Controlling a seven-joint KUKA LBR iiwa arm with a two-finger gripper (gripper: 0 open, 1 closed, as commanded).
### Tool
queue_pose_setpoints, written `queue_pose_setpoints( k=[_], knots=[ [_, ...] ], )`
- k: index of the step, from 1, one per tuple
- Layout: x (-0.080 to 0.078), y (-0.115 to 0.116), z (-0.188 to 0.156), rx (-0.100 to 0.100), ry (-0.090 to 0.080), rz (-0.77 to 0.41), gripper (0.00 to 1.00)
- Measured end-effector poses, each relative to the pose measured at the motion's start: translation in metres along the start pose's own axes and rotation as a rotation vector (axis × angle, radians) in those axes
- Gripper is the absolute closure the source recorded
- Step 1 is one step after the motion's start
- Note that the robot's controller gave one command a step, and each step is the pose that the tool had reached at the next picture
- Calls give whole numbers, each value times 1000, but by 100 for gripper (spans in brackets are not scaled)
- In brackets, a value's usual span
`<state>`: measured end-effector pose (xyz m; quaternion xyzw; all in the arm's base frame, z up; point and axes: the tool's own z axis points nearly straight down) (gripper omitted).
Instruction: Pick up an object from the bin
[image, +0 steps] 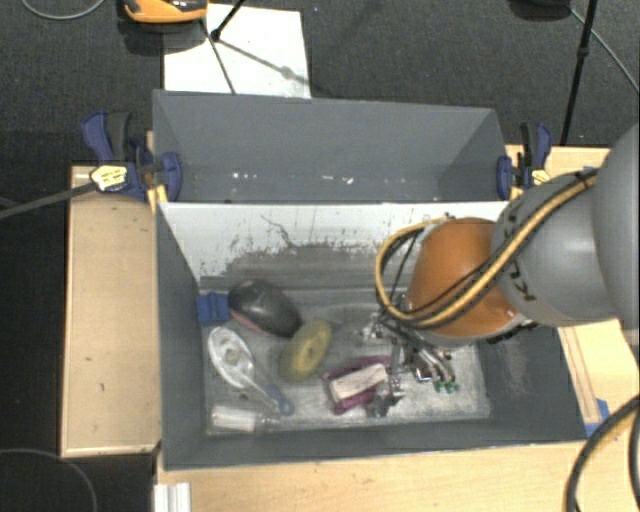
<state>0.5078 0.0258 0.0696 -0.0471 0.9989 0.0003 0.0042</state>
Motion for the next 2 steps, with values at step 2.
queue_pose_setpoints(
  k=[2],
  knots=[
    [20, -44, -171, 3, -1, -168, 100]
  ],
)
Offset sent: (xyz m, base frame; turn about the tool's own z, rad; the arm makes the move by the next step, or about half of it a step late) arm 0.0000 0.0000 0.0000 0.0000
